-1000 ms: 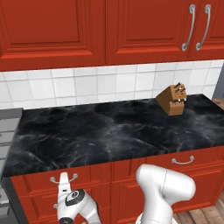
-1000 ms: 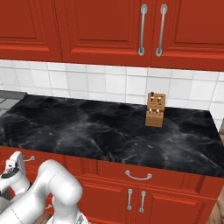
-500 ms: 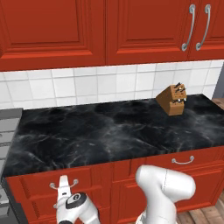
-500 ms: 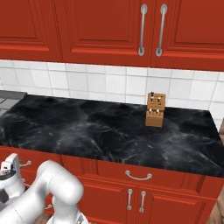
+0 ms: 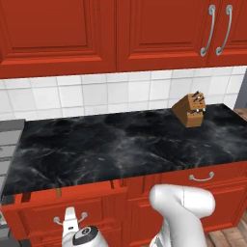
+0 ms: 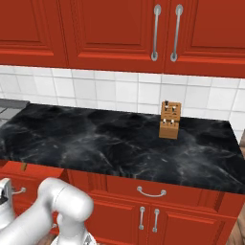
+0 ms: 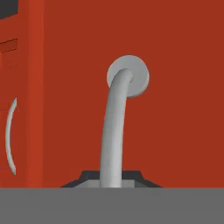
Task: Take the pizza cutter from the drawer on the left and place it on the dining counter for cutting.
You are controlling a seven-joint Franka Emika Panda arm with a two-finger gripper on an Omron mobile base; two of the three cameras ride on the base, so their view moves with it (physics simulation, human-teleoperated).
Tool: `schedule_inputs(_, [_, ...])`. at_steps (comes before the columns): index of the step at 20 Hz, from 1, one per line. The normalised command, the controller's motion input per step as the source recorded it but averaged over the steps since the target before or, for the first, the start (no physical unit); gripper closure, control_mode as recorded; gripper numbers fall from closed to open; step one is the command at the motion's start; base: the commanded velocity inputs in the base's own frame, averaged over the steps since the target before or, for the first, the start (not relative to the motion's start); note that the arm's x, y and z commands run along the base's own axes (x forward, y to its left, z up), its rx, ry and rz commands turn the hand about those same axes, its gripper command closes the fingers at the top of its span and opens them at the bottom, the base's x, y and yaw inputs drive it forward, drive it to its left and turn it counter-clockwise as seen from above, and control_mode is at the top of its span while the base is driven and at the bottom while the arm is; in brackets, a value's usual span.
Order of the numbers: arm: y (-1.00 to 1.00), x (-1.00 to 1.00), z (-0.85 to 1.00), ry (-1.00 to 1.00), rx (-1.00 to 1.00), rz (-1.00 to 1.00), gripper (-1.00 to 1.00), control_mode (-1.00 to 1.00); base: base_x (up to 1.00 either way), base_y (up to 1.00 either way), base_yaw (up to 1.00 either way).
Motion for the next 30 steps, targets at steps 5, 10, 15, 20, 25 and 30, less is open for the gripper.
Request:
schedule_inputs(5, [0.03, -0.78, 0.00, 0.09, 0.00, -0.01, 1.00, -1.00, 0.00, 0.00, 0.00])
schedule_inputs(10, [0.04, -0.77, 0.00, 0.09, 0.00, -0.01, 1.00, -1.00, 0.00, 0.00, 0.00])
schedule_inputs(15, [0.02, -0.71, 0.00, 0.09, 0.00, -0.01, 1.00, -1.00, 0.00, 0.00, 0.00])
schedule_inputs(20, [0.01, -0.66, 0.00, 0.10, 0.00, -0.01, 1.00, -1.00, 0.00, 0.00, 0.00])
schedule_inputs(25, [0.01, -0.68, 0.00, 0.09, 0.00, -0.01, 1.00, -1.00, 0.00, 0.00, 0.00])
schedule_inputs(30, [0.00, -0.61, 0.00, 0.09, 0.00, 0.00, 1.00, -1.00, 0.00, 0.00, 0.00])
